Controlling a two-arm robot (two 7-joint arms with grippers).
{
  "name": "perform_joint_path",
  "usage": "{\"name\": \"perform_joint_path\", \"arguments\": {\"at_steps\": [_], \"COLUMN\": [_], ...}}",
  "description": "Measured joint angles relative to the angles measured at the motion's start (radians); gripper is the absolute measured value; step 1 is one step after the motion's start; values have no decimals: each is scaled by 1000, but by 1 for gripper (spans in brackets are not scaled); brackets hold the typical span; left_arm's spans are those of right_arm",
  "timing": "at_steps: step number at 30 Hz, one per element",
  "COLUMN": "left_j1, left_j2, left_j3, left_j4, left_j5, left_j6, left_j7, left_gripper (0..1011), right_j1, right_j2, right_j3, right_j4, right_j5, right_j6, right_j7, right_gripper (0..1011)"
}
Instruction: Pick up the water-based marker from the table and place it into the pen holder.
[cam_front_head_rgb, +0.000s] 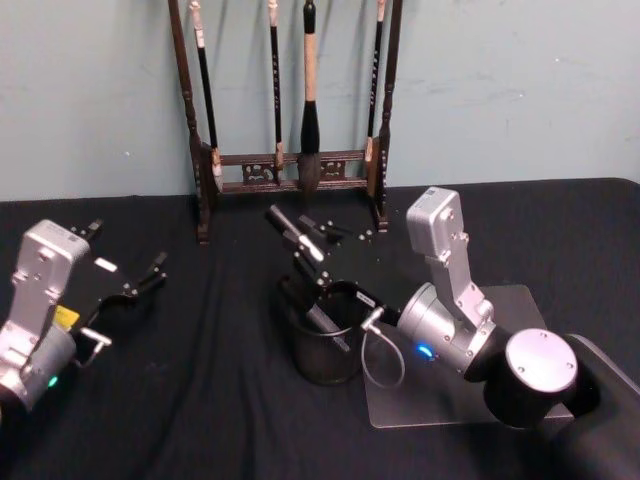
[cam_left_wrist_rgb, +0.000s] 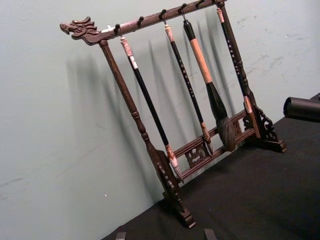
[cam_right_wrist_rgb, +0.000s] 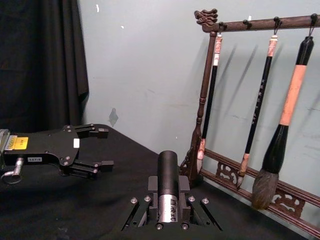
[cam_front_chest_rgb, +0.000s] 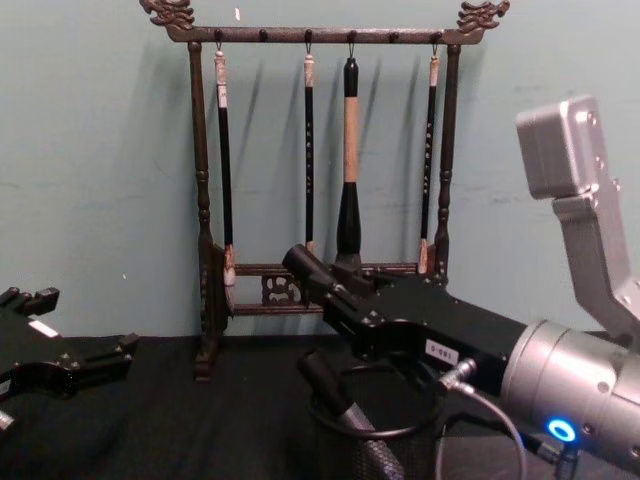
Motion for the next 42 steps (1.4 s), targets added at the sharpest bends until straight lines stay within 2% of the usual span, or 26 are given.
{"name": "perform_joint_path", "arguments": {"at_steps": [14,26,33,34,37,42], "left_j1": [0,0,0,0,0,0], "left_j2": [0,0,0,0,0,0], "left_j3": [0,0,0,0,0,0], "left_j4": [0,0,0,0,0,0], "left_j5": [0,0,0,0,0,0], "left_j6": [0,0,0,0,0,0], "left_j7": [0,0,0,0,0,0], "left_gripper": [1009,1009,1009,1009,1009,1009], "right_j1": [26,24,23,23,23,22], "right_j2": [-18,-17,-16,-16,-16,-16], "right_j3": [-10,-9,-9,-9,-8,-8], "right_j4": [49,46,44,44,44,43], "right_j5": [-10,-10,-10,-10,-10,-9], "right_j6": [-15,-15,-14,-14,-14,-13], "right_j7": [5,5,4,4,4,4], "right_gripper": [241,246,451,508,567,751]}}
